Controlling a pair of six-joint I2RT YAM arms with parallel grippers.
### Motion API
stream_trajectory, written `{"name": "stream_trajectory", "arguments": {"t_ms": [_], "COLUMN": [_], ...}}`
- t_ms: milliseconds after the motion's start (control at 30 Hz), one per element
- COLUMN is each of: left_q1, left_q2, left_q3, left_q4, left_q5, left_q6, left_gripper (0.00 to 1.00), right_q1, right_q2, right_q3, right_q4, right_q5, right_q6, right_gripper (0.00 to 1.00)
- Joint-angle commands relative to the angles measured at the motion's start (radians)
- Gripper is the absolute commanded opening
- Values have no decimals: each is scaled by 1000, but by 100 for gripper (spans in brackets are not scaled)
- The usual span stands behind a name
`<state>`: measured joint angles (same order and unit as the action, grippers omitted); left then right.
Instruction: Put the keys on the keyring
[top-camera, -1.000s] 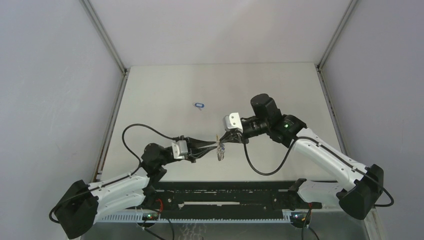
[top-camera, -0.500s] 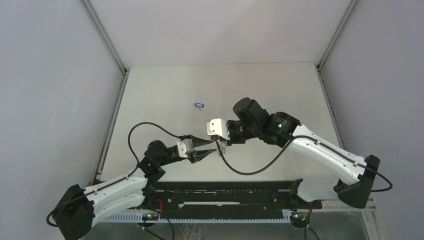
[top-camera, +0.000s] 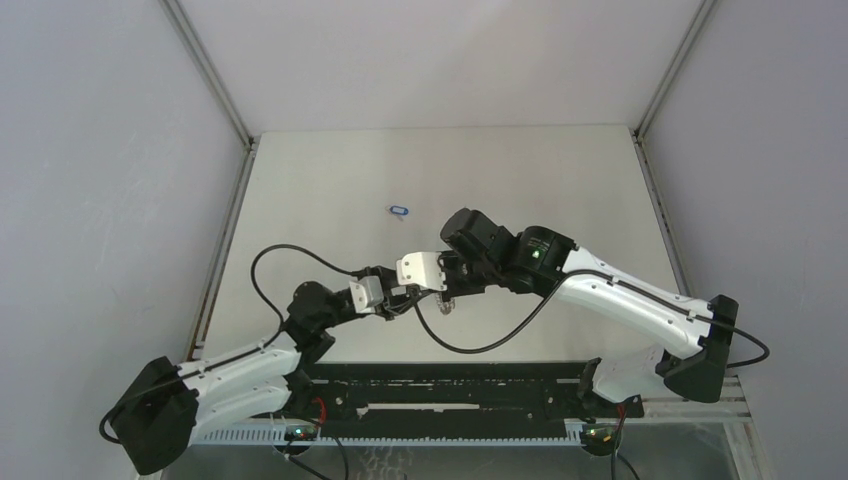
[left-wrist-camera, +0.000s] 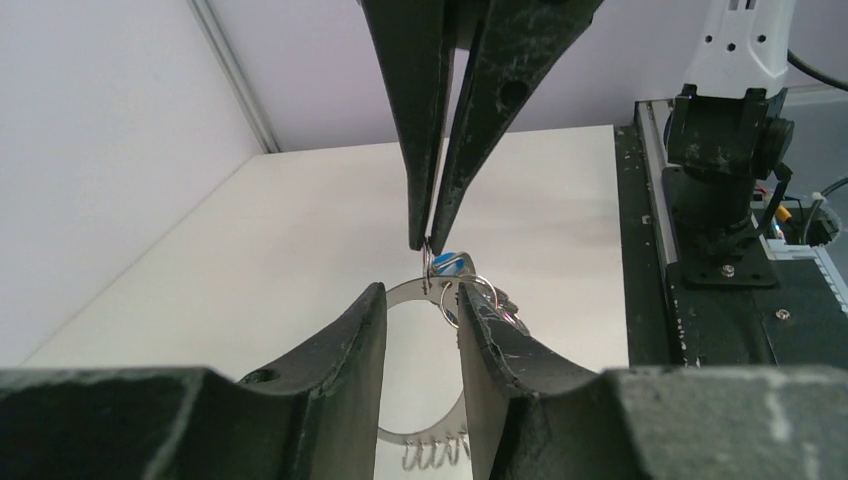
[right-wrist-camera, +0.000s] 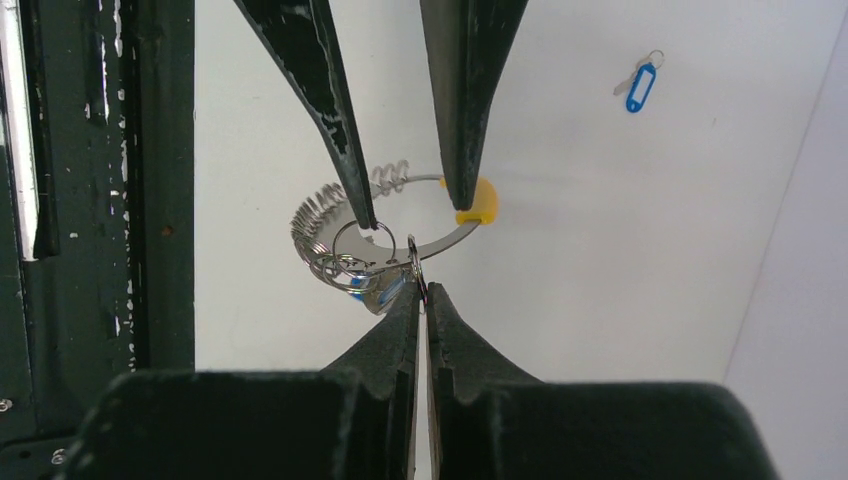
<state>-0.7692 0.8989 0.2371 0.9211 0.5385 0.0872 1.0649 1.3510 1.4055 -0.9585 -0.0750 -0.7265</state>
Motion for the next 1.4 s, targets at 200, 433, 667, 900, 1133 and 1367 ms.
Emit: {"name": "stream_trajectory", "arguments": {"t_ms": [200,433,667,900,1133,1367], "left_q1": [2,-5,-11,-16,-17,-17], "left_q2": [73,89,113,119,118,76], "left_q3": [51,63,75,83,78,28], "left_q4": [133,134,134,133,134,184], "left_q5": [40,39,38,34,34,-8], "left_q6": [-33,-35,-39,-42,-35,-34], "left_gripper": [36,33,25,21,1,0], "right_q1": [26,34,45,49,39,-76], "right_q2": [9,13,8,12,5,-143], "right_q3": [58,59,59,59,59,-35], "right_q4": [35,41,57,67,68,145], "right_q5": [26,27,19,9,6,-188], "right_q6": [-13,-9,-5,-2,10,38], "right_gripper": [0,0,0,0,0,23]}}
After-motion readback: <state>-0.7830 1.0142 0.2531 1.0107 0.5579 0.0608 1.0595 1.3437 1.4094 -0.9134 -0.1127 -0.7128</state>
